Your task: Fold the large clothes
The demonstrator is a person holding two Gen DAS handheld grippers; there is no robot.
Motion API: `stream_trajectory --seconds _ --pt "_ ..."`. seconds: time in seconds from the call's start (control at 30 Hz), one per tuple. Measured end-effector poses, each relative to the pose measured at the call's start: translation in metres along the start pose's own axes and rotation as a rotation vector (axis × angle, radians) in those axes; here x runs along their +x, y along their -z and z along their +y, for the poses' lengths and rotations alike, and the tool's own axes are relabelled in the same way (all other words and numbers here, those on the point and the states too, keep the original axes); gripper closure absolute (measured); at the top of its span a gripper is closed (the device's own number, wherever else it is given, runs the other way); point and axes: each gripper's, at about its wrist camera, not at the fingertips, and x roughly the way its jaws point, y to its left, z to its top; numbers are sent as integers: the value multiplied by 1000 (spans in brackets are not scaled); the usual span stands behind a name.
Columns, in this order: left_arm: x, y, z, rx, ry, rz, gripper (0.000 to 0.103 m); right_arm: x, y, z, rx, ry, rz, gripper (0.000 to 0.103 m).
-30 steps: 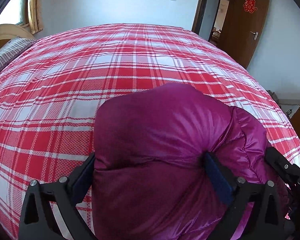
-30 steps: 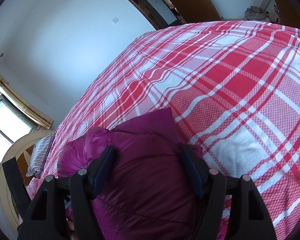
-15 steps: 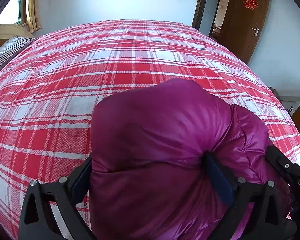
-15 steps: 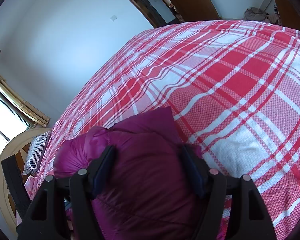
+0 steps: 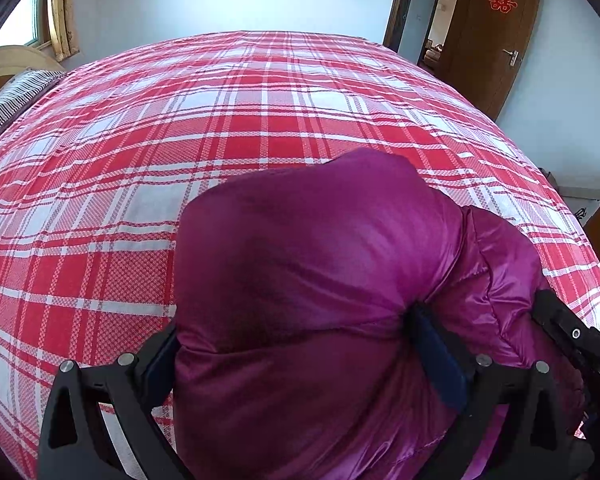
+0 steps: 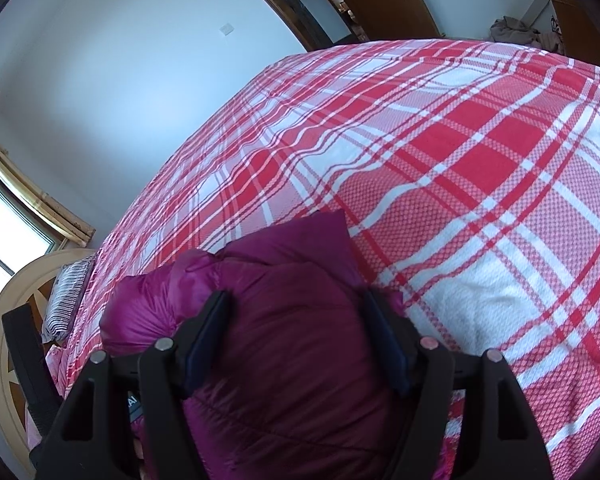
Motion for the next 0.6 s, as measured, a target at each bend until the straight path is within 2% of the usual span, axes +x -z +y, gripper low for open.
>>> stream_trajectory --seconds 0.23,0.43,0.5,0.6 --pt "4 1 -1 -4 8 5 1 3 -5 4 -64 -14 65 27" --pt "5 0 1 -11 26 8 1 -8 -8 -15 -52 -122 77 29" --pt "2 0 6 -27 58 18 1 -8 -5 -20 -51 -148 84 33" --pt "-23 12 23 -40 163 29 1 -8 -2 -16 -74 -143 87 37"
